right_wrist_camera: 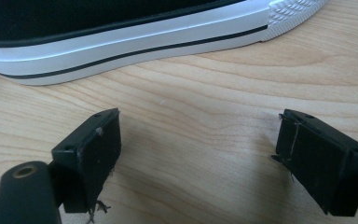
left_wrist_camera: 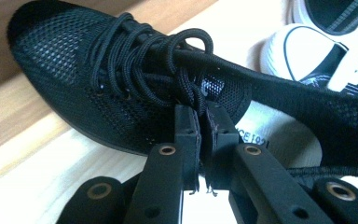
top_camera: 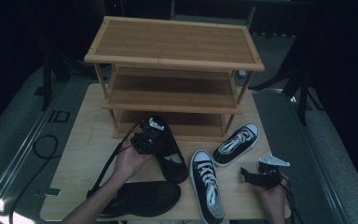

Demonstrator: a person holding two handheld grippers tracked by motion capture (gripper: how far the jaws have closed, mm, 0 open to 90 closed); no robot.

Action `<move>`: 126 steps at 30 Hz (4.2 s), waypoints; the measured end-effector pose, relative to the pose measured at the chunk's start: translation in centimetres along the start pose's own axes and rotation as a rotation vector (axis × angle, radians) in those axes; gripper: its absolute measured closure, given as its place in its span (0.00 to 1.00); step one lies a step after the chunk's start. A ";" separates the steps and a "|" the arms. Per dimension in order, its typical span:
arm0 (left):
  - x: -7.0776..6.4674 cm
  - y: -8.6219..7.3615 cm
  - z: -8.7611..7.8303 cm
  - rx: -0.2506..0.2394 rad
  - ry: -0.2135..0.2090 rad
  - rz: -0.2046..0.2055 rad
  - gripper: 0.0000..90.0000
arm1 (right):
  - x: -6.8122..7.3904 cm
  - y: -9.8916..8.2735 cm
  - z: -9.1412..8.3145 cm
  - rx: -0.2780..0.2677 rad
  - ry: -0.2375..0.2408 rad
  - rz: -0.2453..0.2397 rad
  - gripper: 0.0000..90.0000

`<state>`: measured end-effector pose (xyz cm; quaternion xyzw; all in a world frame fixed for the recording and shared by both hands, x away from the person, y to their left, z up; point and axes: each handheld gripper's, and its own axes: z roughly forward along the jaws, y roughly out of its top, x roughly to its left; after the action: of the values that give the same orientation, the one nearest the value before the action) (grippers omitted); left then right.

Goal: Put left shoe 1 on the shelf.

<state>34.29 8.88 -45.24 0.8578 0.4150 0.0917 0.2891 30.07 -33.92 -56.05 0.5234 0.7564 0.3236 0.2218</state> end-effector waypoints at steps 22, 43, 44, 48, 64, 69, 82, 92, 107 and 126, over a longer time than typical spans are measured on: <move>2.5 0.6 -0.3 -0.086 0.104 -0.094 0.97 | 0.0 0.0 0.0 0.000 0.000 -0.001 0.15; 4.0 1.6 -0.1 -0.211 0.153 -0.243 0.97 | 0.0 0.0 0.0 0.000 0.000 -0.001 0.15; 4.1 1.6 -0.1 -0.216 0.155 -0.249 0.97 | 0.0 0.0 0.0 0.000 0.000 0.000 0.15; 4.4 1.5 0.1 -0.217 0.179 -0.247 0.97 | 0.0 0.0 0.0 0.000 0.000 0.000 0.15; 4.6 0.5 -1.5 -0.262 0.081 -0.119 0.73 | 0.0 0.0 0.0 -0.001 0.000 -0.001 0.15; 4.4 0.1 -2.2 -0.256 0.061 -0.024 0.70 | 0.0 0.0 0.0 0.000 0.001 0.000 0.15; 3.4 -1.5 -3.3 -0.275 -0.015 0.169 0.65 | 0.0 0.0 0.0 -0.002 0.000 -0.003 0.15; 3.0 -2.9 -4.1 -0.291 -0.036 0.252 0.70 | 0.0 0.0 0.0 -0.002 0.002 -0.003 0.15; 2.1 -4.5 -4.2 -0.265 -0.072 0.340 0.96 | 0.0 0.0 0.0 -0.002 0.002 -0.001 0.15; 0.8 -5.2 -1.1 -0.043 -0.087 0.513 1.00 | 0.0 0.0 0.0 -0.001 0.002 -0.003 0.15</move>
<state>30.93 12.53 -47.41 0.9318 0.1690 0.1340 0.2920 30.05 -33.92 -56.06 0.5219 0.7572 0.3244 0.2217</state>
